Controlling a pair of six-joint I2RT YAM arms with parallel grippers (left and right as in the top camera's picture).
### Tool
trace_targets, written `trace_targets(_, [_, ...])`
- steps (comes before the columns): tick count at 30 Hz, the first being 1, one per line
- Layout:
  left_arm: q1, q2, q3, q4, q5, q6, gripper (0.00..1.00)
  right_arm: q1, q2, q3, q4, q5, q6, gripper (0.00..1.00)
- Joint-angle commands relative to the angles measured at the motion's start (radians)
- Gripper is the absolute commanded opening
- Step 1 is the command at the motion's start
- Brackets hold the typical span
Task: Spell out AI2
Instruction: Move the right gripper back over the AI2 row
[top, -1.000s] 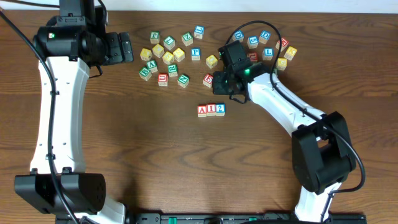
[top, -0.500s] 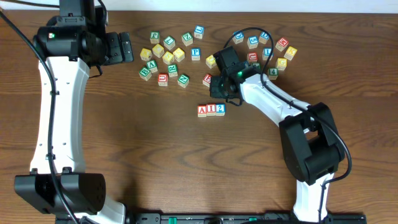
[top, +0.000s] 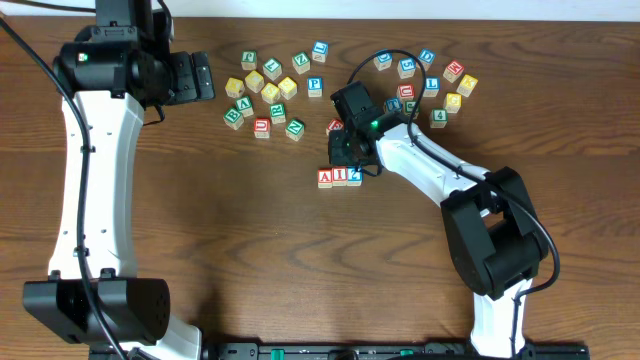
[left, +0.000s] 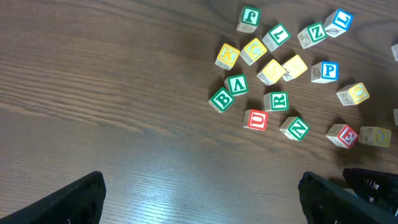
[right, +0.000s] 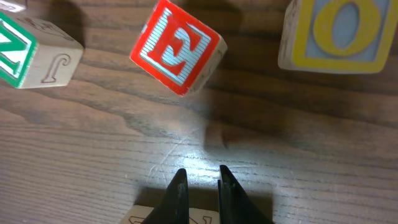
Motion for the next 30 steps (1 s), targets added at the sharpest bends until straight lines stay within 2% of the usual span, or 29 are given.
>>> trace_targets(1, [0.003, 0.003, 0.000, -0.004, -0.002, -0.009, 0.98, 0.006, 0.023, 0.016, -0.013, 0.013, 0.026, 0.12])
trace_targets(21, [0.002, 0.003, 0.000, -0.004, -0.002, -0.008, 0.98, 0.012, 0.043, 0.016, -0.044, -0.034, 0.024, 0.11])
trace_targets(30, [0.003, 0.003, 0.000, -0.004, -0.002, -0.008, 0.98, 0.020, 0.043, 0.016, -0.022, -0.050, -0.029, 0.09])
